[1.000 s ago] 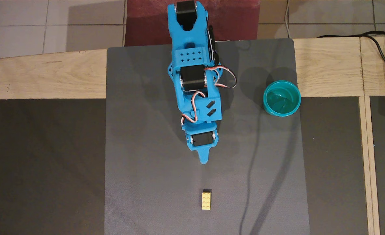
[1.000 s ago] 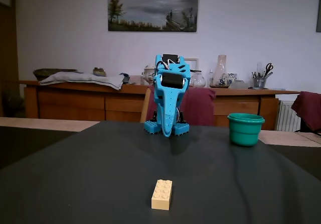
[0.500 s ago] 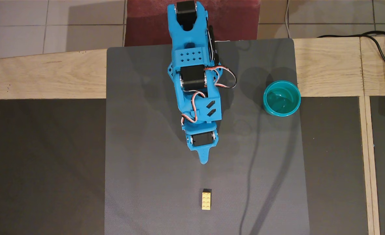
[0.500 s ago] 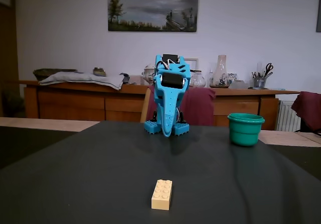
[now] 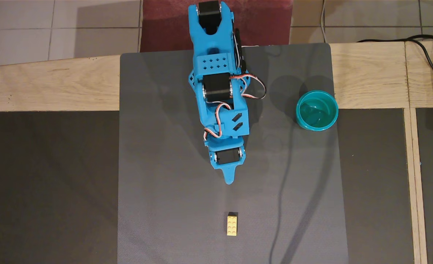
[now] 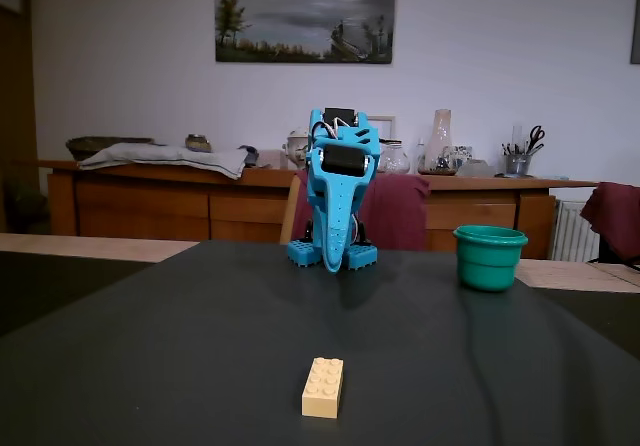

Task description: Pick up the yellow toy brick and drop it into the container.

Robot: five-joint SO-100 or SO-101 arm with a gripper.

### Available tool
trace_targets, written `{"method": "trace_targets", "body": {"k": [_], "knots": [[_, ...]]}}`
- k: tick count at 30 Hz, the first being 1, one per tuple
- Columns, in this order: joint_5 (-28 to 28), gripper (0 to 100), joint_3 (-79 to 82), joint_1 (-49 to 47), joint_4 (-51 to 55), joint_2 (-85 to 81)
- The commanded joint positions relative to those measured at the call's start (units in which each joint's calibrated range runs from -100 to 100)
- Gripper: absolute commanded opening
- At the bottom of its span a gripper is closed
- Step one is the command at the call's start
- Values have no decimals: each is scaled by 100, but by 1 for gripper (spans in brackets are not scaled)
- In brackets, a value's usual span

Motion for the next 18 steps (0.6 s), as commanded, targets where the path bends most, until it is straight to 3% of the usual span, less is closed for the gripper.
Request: {"method": "trace_targets", "body": {"k": [1,13,18], "knots": [[-13,0,-189,-23,-33,-35],[-274,0,-1976,-348,668,-1],[-290,0,-2788,-565,704,977]]}}
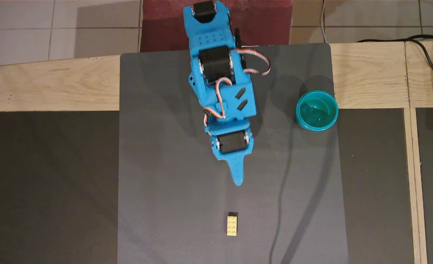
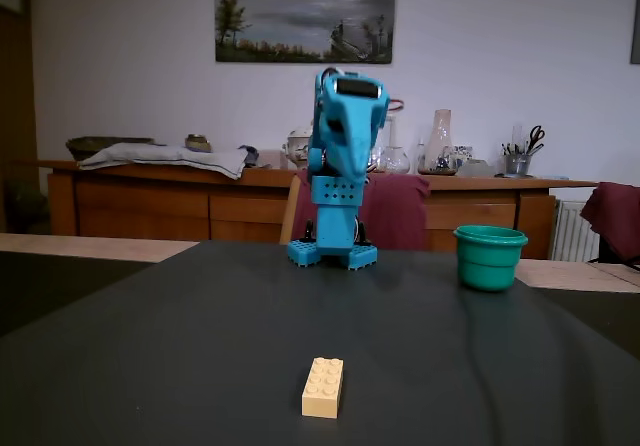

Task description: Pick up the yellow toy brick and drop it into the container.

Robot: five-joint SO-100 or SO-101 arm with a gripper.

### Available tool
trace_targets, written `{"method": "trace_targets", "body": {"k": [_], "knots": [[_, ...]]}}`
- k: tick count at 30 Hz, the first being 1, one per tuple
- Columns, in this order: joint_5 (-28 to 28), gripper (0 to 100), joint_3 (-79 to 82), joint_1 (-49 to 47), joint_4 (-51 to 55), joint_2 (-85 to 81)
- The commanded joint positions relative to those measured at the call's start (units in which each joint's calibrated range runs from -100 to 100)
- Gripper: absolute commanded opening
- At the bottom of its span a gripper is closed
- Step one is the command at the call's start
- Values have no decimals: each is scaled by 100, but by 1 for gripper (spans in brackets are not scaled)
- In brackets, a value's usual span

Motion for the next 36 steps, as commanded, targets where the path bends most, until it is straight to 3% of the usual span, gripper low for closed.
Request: {"method": "trace_targets", "body": {"k": [1,17,23,36], "knots": [[-41,0,-839,-45,-18,999],[-198,0,-4882,40,-275,6783],[1,0,-5180,48,-524,7660],[37,0,-5108,342,-1075,7846]]}}
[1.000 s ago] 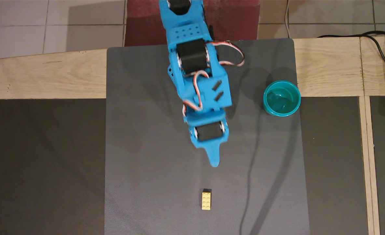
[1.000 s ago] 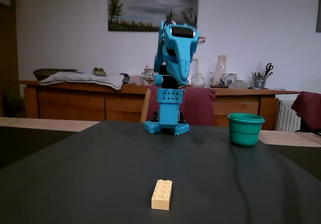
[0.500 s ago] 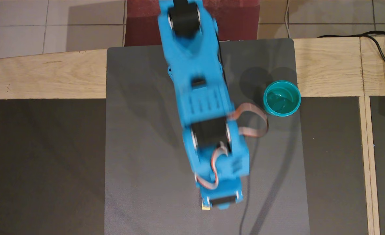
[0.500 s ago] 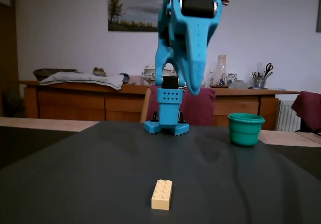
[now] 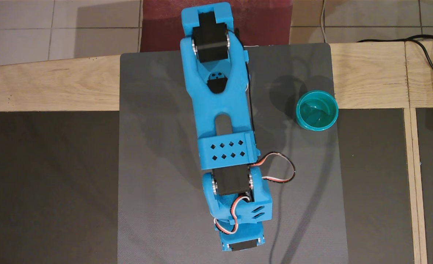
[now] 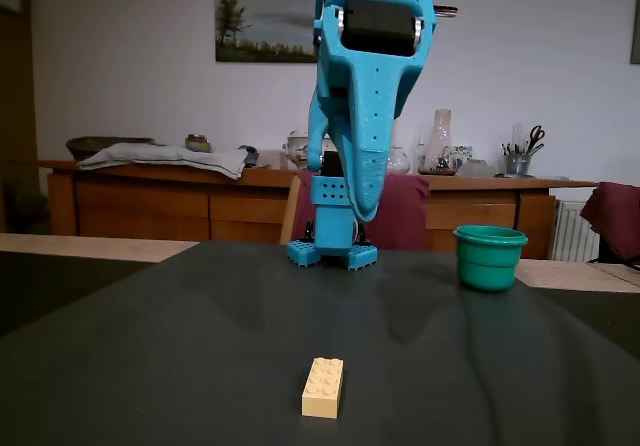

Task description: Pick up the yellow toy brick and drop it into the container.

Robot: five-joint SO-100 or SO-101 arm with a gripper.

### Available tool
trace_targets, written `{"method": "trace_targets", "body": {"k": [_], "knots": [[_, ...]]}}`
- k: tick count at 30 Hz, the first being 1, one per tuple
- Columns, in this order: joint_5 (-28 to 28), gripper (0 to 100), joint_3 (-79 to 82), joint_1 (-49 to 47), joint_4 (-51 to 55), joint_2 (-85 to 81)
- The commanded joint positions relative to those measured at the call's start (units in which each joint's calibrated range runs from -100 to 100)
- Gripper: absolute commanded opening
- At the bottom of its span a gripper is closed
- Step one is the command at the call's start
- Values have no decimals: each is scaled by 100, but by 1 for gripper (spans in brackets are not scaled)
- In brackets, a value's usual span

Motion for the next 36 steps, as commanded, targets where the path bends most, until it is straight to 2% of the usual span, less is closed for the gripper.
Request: {"method": "trace_targets", "body": {"k": [1,4,6,15,18,21,28,36], "knots": [[32,0,-196,37,-54,-25],[37,0,-196,45,-54,-25],[231,0,-196,45,-45,-25],[2170,0,138,-117,-81,-25],[2918,0,471,-195,-445,-25],[3430,0,679,-249,-712,-25],[4021,0,751,-257,-774,-25],[4726,0,1392,-179,-1360,-25]]}}
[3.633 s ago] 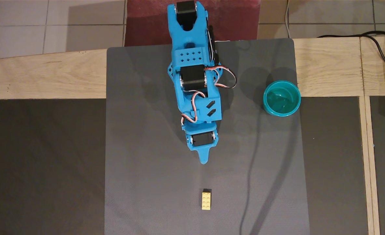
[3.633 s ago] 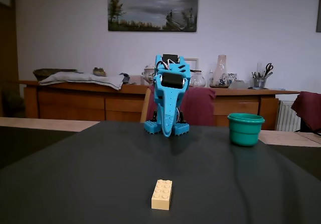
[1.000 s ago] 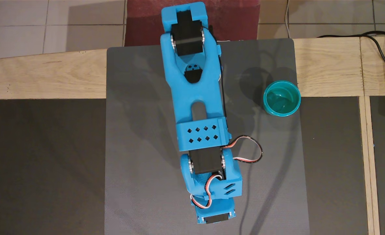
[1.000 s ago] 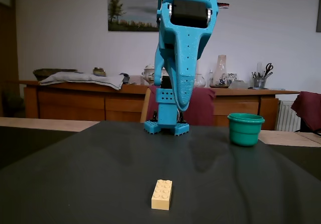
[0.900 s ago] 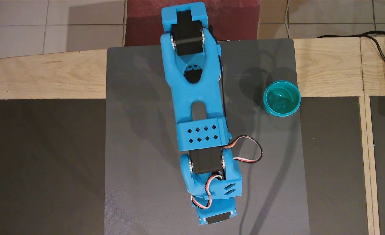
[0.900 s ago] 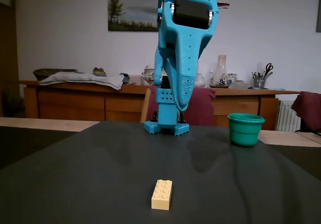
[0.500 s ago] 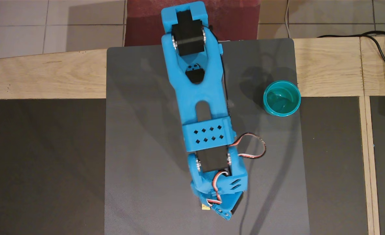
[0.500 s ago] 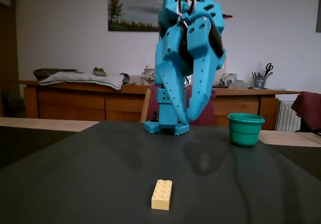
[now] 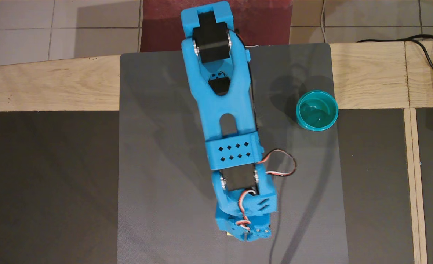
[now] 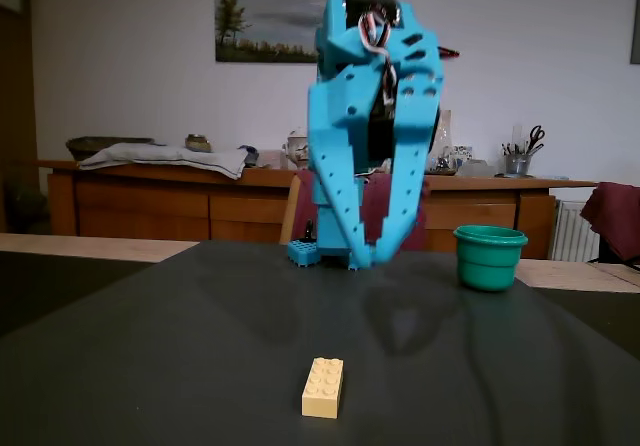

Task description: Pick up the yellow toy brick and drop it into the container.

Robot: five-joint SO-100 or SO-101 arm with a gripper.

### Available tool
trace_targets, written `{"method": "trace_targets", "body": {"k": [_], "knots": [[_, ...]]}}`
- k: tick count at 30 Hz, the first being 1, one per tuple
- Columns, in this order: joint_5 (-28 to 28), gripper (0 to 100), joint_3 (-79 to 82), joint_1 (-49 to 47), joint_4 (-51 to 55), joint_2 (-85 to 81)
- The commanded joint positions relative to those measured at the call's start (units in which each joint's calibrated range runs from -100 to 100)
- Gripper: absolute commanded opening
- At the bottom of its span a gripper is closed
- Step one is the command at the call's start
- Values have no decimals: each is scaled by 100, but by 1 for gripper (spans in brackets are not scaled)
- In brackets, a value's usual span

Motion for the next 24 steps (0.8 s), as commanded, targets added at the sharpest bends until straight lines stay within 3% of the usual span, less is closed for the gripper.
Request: {"method": "trace_targets", "body": {"k": [1,12,24], "knots": [[146,0,196,21,-235,-25],[512,0,168,586,-404,464],[497,1,177,571,-404,700]]}}
